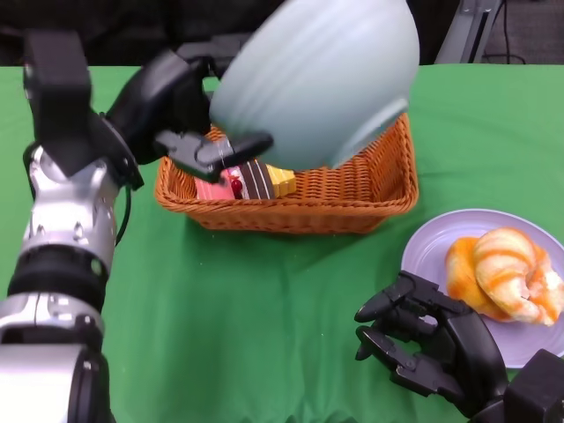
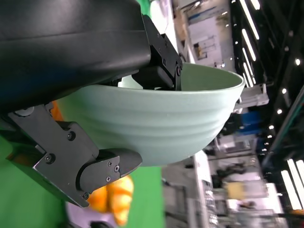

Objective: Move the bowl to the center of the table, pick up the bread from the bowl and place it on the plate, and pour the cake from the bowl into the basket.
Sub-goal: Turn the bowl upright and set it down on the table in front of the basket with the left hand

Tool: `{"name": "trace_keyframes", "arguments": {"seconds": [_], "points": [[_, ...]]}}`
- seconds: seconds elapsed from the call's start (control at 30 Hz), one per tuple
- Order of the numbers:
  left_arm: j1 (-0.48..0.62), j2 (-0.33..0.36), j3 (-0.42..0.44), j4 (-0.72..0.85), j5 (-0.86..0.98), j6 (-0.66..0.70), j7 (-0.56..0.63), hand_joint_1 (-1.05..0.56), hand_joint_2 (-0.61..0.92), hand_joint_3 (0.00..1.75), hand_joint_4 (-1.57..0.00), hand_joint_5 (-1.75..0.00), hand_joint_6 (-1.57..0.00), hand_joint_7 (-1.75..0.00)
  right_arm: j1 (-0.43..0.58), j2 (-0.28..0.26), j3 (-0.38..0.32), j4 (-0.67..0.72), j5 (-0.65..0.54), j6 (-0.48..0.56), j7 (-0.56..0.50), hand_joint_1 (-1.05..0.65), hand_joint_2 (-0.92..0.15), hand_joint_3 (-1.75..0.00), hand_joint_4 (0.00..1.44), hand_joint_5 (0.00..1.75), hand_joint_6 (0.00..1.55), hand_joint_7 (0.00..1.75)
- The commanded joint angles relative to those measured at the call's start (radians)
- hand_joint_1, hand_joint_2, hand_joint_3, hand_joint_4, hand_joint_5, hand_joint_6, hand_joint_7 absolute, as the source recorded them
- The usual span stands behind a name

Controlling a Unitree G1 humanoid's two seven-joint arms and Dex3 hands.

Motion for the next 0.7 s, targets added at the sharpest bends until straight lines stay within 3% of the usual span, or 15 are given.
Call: {"name": "trace_keyframes", "arguments": {"seconds": [0.03,0.23,0.4,0.53,0.7], "points": [[0.040,0.021,-0.023,-0.019,0.049,-0.163,0.081,-0.02,0.63,1.08,-0.75,-1.72,-0.79,-1.46,-0.016,-0.008,-0.010,0.013,0.005,-0.022,0.004,-0.12,-0.81,-0.44,0.69,1.44,0.66,1.20],[0.075,0.009,-0.041,0.036,0.079,-0.369,0.178,0.00,0.66,1.06,-0.68,-1.73,-0.70,-1.49,-0.022,0.002,-0.017,0.026,0.037,-0.032,0.033,-0.10,-0.71,-0.63,0.70,1.47,0.65,1.27],[0.087,0.026,-0.064,0.093,0.248,-0.583,0.431,0.00,0.60,1.14,-0.67,-1.73,-0.70,-1.52,-0.016,-0.006,-0.014,0.003,0.014,-0.001,0.010,-0.12,-0.69,-0.67,0.67,1.45,0.63,1.25],[0.084,0.051,-0.090,0.124,0.425,-0.673,0.682,-0.02,0.53,1.27,-0.70,-1.74,-0.73,-1.55,-0.018,-0.006,-0.013,-0.007,-0.006,0.011,-0.022,-0.13,-0.71,-0.62,0.69,1.44,0.65,1.23],[0.094,0.127,-0.172,0.083,0.774,-0.689,1.121,-0.05,0.52,1.28,-0.69,-1.75,-0.67,-1.59,-0.032,-0.006,-0.015,-0.005,0.007,0.012,-0.016,-0.09,-0.73,-0.61,0.67,1.45,0.64,1.21]]}}
